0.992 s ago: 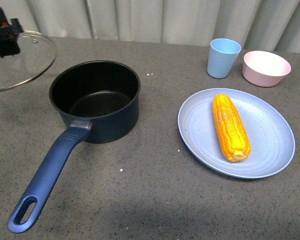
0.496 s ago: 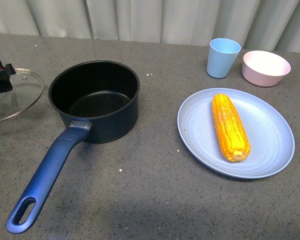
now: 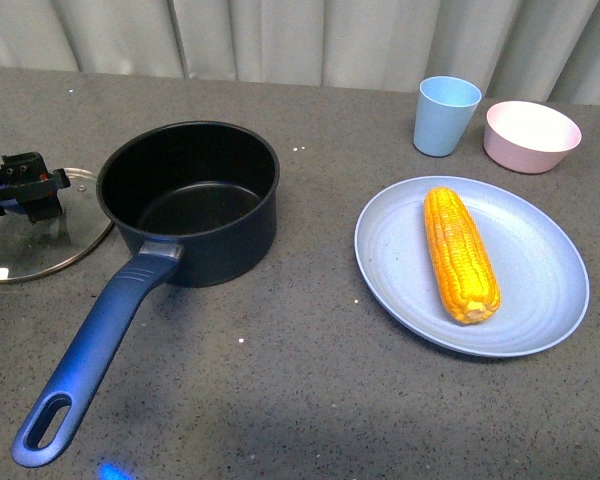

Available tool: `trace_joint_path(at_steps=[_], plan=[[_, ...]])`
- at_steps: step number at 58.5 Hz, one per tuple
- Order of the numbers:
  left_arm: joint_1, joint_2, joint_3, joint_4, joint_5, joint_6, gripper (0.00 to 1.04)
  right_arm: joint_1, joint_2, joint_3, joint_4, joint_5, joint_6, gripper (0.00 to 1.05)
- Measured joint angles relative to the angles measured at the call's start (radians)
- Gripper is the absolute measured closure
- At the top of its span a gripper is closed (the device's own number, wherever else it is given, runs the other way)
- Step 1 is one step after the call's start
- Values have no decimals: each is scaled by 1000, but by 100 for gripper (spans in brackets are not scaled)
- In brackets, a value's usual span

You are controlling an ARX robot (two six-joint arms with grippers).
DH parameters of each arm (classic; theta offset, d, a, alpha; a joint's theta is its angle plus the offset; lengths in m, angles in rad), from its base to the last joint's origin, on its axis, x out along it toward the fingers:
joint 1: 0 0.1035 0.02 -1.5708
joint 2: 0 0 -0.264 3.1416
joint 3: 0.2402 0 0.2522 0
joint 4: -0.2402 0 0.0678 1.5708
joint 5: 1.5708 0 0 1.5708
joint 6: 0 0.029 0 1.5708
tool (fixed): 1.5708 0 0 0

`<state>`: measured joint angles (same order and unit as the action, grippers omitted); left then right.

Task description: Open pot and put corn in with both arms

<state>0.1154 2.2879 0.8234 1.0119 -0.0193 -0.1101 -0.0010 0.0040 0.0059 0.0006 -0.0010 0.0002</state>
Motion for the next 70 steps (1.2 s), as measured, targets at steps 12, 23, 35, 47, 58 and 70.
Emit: trace_joint_path(at_steps=[12,23,35,47,58,70], plan=[[-2,6,14,-11,-6,-6,42,0,0,0,0,0,0,9],[-2,5,9,-13,-6,-7,28,0,0,0,0,0,0,9],[-2,-68,-48,-20,-3,-8,6,0,0,0,0,0,0,9],[-15,-253,-149,-28,-34,2,7,0,0,0,0,0,0,9],[-68,-469,-318,1,-34,60,7,0,0,0,0,0,0,9],[-126,-764,-498,-100,-80,61,7,0,0,0,0,0,0,9]])
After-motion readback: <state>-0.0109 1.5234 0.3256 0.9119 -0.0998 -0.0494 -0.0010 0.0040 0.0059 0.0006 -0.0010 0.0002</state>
